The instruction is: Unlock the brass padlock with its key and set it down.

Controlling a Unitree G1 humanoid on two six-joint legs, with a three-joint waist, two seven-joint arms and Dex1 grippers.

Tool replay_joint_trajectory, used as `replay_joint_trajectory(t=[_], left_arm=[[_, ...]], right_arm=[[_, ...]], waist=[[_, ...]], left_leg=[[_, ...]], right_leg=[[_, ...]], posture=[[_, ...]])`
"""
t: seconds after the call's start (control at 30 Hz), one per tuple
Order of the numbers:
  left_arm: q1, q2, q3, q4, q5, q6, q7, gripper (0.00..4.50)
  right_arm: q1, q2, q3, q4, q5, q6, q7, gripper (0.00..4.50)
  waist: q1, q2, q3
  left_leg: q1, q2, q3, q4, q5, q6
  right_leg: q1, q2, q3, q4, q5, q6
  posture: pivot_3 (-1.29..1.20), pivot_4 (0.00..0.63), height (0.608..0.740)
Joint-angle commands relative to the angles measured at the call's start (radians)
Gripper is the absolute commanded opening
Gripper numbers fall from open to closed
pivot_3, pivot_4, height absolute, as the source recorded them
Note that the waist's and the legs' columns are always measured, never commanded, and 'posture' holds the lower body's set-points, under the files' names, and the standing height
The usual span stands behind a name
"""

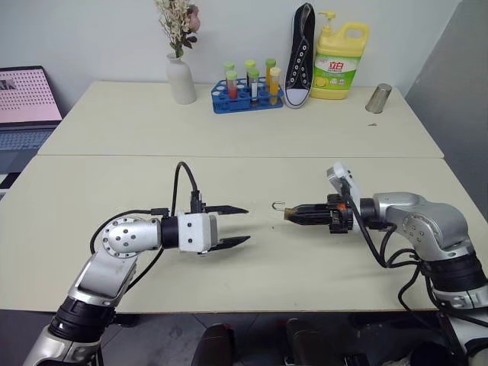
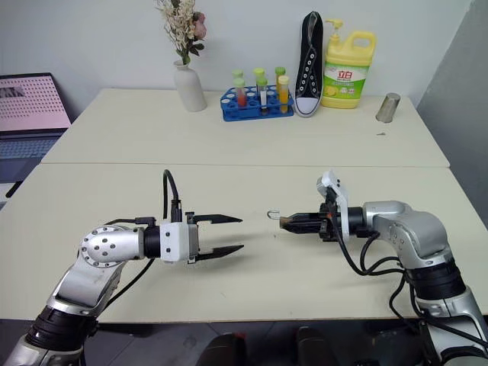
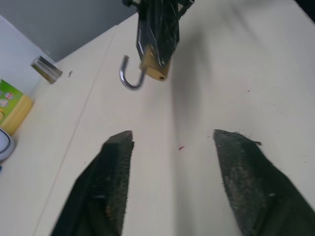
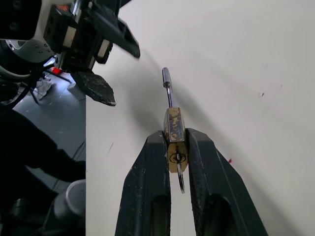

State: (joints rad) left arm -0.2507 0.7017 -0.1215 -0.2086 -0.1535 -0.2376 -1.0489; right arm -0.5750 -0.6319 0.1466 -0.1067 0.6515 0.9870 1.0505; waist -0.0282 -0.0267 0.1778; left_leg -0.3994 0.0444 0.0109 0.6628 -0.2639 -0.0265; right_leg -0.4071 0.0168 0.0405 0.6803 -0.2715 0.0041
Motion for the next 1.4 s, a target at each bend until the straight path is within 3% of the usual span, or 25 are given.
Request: replay_joint_trajectory(t=[0.03, 0.1, 0.43, 0.47, 0.8, 1.03, 1.4], left_arm=[[-0.017, -0.01, 0.008, 0.01, 0.009, -0.052, 0.02, 3.88], [-0.016, -0.01, 0.008, 0.019, 0.012, -0.067, 0.02, 4.46], [-0.019, -0.018, -0.028, 0.013, 0.007, -0.076, 0.006, 4.5], [-0.02, -0.018, -0.03, 0.011, 0.002, -0.067, 0.005, 4.5], [-0.012, -0.012, -0.015, -0.049, -0.127, 0.193, -0.014, 4.5], [0.04, 0.063, 0.002, -0.09, -0.12, 0.404, 0.005, 4.5], [0.102, 0.1, 0.036, -0.066, -0.146, 0.4, -0.04, 4.5]], right_arm=[[-0.038, 0.0, 0.008, 0.028, 0.024, 0.071, 0.011, 0.14], [-0.054, 0.009, 0.032, 0.053, 0.012, 0.093, 0.011, 0.14], [-0.153, 0.081, 0.121, 0.251, -0.107, 0.104, -0.045, 0.14], [-0.156, 0.079, 0.125, 0.259, -0.12, 0.096, -0.047, 0.89], [-0.111, -0.016, 0.086, 0.201, -0.185, 0.003, -0.024, 4.43], [0.064, -0.168, 0.035, -0.062, -0.23, -0.319, 0.089, 4.48], [0.269, -0.235, -0.047, -0.188, -0.314, -0.576, 0.064, 4.48]], waist=[[0.0, 0.0, 0.0], [0.0, 0.0, 0.0], [-0.002, 0.0, 0.0], [-0.002, 0.0, 0.0], [-0.001, 0.0, 0.0], [-0.002, 0.0, 0.0], [0.0, 0.0, 0.0]], left_leg=[[0.0, 0.0, 0.0, 0.0, 0.0, 0.0], [0.0, 0.0, 0.0, 0.0, 0.0, 0.0], [-0.001, 0.0, 0.0, 0.0, 0.0, 0.0], [-0.001, 0.0, 0.0, 0.0, 0.0, 0.0], [-0.001, 0.0, -0.001, 0.0, 0.0, 0.0], [-0.001, 0.001, -0.001, -0.001, 0.0, 0.0], [0.0, 0.0, 0.0, 0.0, 0.0, 0.0]], right_leg=[[0.0, 0.0, 0.0, 0.0, 0.0, 0.0], [0.0, 0.0, 0.0, 0.0, 0.0, 0.0], [-0.001, 0.0, 0.0, 0.0, 0.0, 0.0], [-0.001, 0.0, 0.0, 0.0, 0.0, 0.0], [-0.001, 0.0, -0.001, 0.0, 0.0, 0.0], [-0.001, 0.001, -0.001, 0.0, -0.003, 0.004], [-0.001, 0.0, 0.0, 0.001, -0.003, 0.005]], posture=[[0.0, 0.15, 0.74], [0.0, 0.15, 0.74], [0.0, 0.15, 0.74], [0.0, 0.15, 0.74], [0.0, 0.15, 0.74], [0.0, 0.15, 0.74], [0.0, 0.15, 0.74]])
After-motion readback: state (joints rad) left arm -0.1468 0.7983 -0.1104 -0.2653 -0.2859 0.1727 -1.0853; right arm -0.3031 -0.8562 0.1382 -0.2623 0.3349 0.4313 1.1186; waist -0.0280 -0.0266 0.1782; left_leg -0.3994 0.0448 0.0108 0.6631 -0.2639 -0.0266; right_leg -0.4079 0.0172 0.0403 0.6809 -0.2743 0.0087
